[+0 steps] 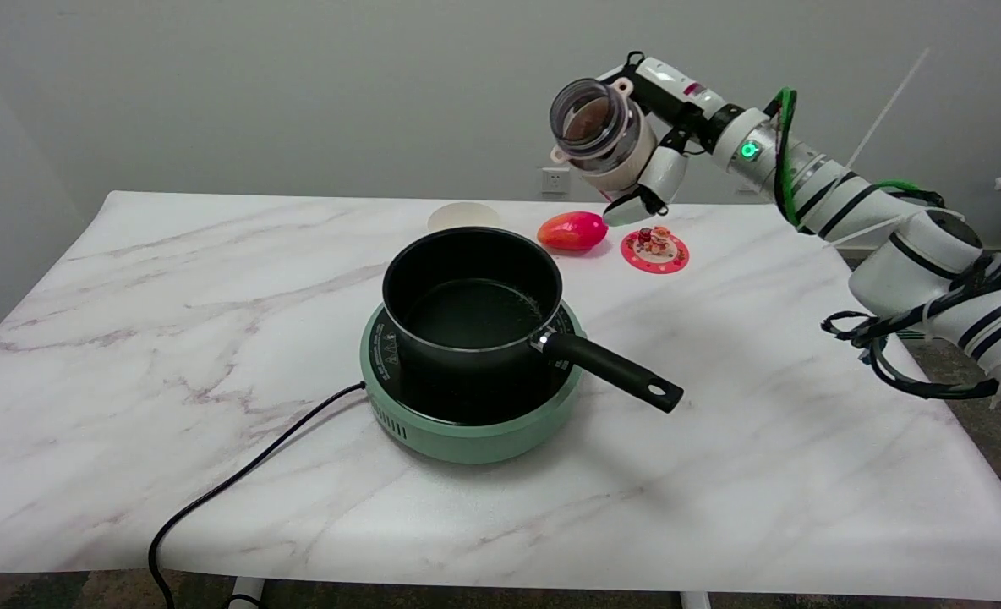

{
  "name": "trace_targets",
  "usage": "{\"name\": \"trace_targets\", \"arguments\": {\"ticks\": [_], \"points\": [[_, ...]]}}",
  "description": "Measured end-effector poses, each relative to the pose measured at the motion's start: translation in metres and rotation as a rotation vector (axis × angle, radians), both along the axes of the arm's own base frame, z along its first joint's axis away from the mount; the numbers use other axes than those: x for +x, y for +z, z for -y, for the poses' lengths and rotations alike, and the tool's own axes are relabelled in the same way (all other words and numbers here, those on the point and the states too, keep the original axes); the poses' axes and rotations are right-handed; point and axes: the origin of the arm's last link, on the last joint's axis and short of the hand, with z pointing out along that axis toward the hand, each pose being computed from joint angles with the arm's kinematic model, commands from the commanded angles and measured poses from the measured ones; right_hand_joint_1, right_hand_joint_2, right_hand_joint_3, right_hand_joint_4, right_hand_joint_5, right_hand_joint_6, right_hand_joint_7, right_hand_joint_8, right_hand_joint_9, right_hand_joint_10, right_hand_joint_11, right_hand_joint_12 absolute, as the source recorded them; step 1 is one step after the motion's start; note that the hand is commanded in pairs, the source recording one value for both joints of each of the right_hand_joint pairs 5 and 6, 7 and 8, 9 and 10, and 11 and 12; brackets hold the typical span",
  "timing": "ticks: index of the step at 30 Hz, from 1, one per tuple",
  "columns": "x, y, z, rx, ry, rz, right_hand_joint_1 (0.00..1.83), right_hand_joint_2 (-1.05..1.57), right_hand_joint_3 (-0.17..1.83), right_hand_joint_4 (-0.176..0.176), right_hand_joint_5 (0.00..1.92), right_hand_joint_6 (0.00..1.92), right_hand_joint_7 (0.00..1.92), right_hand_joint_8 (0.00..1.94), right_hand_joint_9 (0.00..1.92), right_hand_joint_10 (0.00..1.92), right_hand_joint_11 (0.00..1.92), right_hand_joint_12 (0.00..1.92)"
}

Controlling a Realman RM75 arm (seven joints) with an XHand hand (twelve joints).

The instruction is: Pour the contents of the bottle into the soup pot.

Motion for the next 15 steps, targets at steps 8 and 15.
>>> {"name": "trace_targets", "arguments": {"ticks": [8, 15], "points": [[0.0, -0.025, 0.003, 0.002, 0.0, -0.119, 1.64, 0.7, 0.89, 0.0, 1.92, 1.92, 1.92, 1.92, 1.43, 1.43, 1.18, 1.18], [-0.004, -0.047, 0.004, 0.012, 0.006, -0.197, 1.64, 0.69, 0.9, 0.0, 1.92, 1.92, 1.92, 1.92, 1.42, 1.42, 1.18, 1.18]]}}
